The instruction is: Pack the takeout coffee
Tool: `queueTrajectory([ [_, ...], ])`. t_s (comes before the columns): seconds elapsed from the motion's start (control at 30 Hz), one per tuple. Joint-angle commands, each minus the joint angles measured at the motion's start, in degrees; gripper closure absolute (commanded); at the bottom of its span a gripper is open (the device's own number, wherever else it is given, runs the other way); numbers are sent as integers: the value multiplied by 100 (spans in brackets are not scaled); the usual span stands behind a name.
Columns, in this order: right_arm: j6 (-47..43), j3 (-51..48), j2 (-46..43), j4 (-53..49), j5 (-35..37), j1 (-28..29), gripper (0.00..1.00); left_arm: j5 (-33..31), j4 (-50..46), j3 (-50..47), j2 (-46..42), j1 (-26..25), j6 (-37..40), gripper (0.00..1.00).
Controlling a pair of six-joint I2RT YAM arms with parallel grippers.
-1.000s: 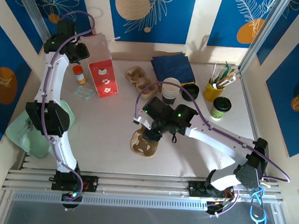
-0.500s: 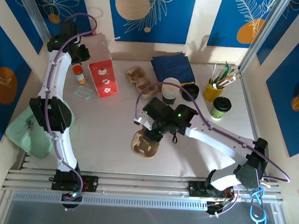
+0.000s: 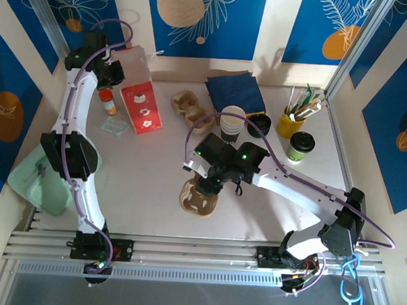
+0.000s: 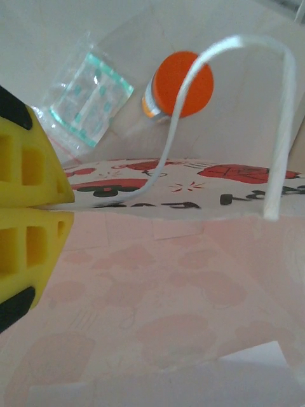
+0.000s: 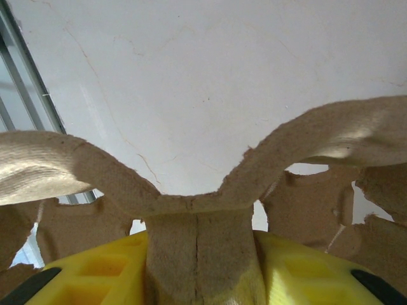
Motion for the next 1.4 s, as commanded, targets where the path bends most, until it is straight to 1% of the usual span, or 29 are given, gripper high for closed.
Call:
queueTrajectory([
  [0.0,10,61,-327,-102,-324,61,60,504,-470,-177,-474,-180,-130,98],
  [0.13,4,94,-455,-216,-438,49,60,724,-288,-1023,-1067,-398,-259,98],
  [0.47,72,389,-745,-625,-550,52,60,410,-440,-2360,-2455,-1221,-352,98],
  [0.67,69,733,-898,-968,-946,86,60,424,-355,-3220,-3344,-1572,-572,98],
  [1.0,86,1708,-946,-1496,-1186,187,60,888,29,-4620,-4720,-1930,-1003,100],
  [1.07,44,1908,-903,-1578,-1202,207,60,944,57,-4805,-4890,-2018,-1032,100],
  [1.2,-52,2380,-772,-1742,-1258,232,60,1270,305,-5224,-5206,-2164,-1110,100],
  [1.37,-160,3075,-544,-1954,-1239,239,61,1452,599,-5545,-5475,-2420,-1152,100],
])
